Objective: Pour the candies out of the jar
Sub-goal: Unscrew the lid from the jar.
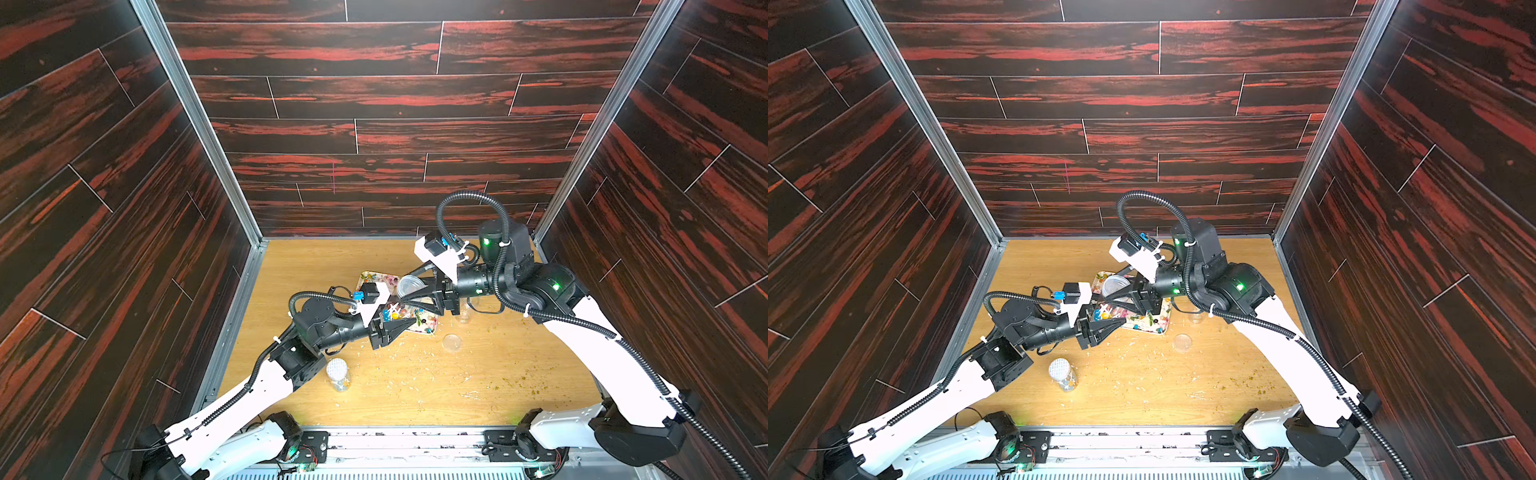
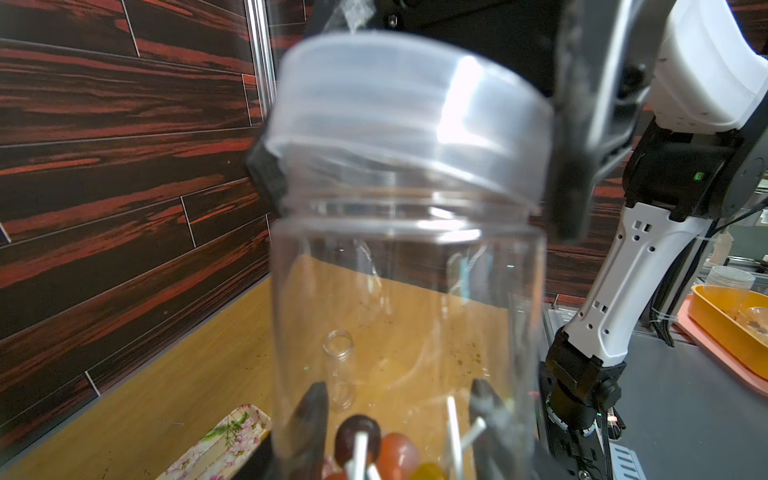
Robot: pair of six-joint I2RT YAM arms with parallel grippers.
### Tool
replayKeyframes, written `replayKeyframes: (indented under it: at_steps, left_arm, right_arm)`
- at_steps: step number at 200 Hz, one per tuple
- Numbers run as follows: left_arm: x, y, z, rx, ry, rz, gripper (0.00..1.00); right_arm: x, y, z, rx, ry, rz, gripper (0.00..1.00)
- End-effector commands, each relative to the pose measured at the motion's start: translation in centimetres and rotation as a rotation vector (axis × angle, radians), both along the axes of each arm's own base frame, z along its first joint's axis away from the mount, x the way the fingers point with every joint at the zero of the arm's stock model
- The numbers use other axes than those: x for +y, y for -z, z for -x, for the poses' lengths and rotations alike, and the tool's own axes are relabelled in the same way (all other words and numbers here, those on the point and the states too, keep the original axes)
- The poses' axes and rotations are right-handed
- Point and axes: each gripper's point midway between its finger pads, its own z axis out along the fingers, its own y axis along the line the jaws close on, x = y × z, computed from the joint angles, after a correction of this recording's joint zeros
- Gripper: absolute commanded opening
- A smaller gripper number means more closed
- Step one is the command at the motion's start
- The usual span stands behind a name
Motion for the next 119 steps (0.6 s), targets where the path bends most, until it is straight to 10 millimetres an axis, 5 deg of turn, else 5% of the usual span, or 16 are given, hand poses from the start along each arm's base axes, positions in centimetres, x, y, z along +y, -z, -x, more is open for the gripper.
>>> replayKeyframes:
  at_steps: [1, 96, 119]
  left_arm:
    - [0.5, -0.1, 0.1, 0.031, -0.004, 0.009, 0.45]
    - [0.8, 0.0, 0.1, 0.032, -0.018, 0.007, 0.45]
    - [0.7, 0.1, 0.1, 0.031, -0.019, 0.006, 0.45]
  right_arm:
    - [-0.4, -2.4, -0.3, -0.131, -0.018, -0.05, 0.47]
    - [0.2, -3.0, -1.9, 0.144, 0.123, -0.116, 0.45]
    - [0.2, -3.4, -0.8, 0.178, 0.092, -0.137, 0.44]
